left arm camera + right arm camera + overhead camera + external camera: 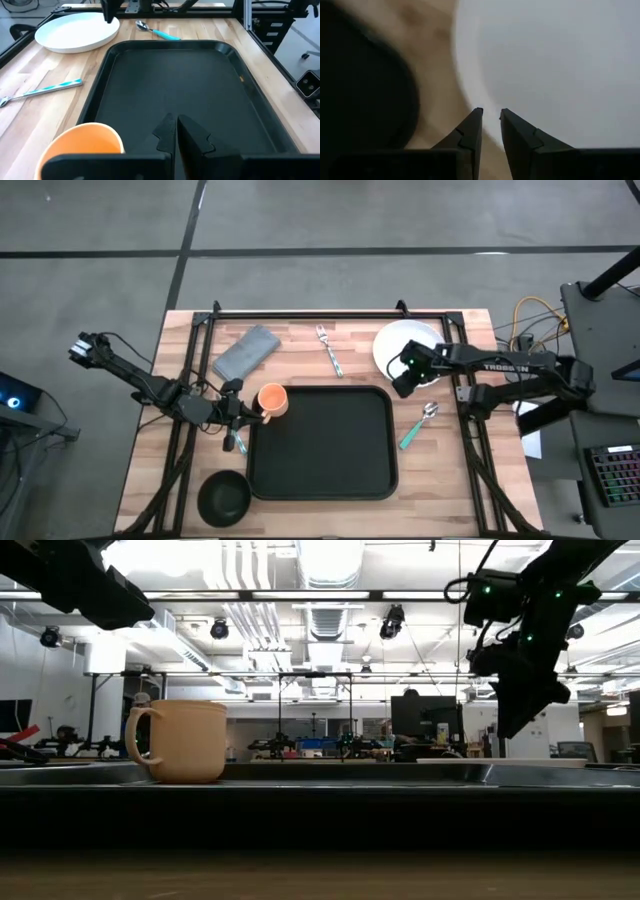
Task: Set up tray
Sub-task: Put the white plate to the right of the orange mug on the black tray
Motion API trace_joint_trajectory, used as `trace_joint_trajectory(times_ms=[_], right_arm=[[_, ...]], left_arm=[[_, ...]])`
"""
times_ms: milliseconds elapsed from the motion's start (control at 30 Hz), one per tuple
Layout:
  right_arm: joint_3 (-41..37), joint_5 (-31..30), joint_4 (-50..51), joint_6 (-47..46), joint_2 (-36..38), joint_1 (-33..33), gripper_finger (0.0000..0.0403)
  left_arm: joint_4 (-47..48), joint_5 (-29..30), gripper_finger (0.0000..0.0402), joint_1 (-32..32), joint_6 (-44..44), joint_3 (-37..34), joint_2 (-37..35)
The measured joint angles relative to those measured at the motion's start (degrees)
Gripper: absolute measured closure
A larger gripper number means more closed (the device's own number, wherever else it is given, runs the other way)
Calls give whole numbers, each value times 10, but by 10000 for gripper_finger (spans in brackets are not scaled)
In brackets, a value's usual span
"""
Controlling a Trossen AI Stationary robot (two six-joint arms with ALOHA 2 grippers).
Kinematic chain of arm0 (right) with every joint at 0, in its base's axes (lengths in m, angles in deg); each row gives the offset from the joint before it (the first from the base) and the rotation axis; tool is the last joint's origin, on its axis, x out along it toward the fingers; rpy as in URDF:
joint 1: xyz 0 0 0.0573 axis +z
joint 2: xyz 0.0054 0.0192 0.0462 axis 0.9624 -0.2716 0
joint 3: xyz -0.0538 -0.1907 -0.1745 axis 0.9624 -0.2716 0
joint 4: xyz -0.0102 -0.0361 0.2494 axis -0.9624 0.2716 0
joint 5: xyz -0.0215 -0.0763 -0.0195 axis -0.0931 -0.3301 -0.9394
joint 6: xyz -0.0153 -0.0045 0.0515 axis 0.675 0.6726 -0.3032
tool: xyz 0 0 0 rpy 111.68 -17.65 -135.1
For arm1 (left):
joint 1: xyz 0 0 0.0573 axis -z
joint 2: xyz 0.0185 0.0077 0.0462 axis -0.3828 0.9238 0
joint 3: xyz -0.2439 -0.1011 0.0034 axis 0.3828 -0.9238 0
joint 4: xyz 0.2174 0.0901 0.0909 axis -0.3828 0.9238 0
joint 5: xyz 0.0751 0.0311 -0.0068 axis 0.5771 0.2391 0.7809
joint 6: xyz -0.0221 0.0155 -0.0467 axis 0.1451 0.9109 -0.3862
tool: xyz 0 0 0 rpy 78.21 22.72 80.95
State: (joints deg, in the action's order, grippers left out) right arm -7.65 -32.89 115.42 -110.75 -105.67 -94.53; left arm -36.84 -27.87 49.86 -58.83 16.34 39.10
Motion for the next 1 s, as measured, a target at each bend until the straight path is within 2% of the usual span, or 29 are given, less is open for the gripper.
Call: trace_joint_trajectory(times_ms=[167,333,500,700,867,1000], right_arm=[[0,-4,-3,31,-1,32,335],[0,17,-10,68,-19,42,298],[0,11,-25,107,-68,41,262],[5,10,-71,136,-128,42,247],[5,-9,-80,139,-168,38,257],[9,-10,-81,148,-193,30,304]], left_arm=[[0,0,402,0,-2,0,0],[0,0,402,0,-3,0,1],[0,0,402,0,-3,0,1],[0,0,402,0,-12,0,1],[0,0,402,0,-30,-1,1],[-1,0,402,0,-40,-1,1]])
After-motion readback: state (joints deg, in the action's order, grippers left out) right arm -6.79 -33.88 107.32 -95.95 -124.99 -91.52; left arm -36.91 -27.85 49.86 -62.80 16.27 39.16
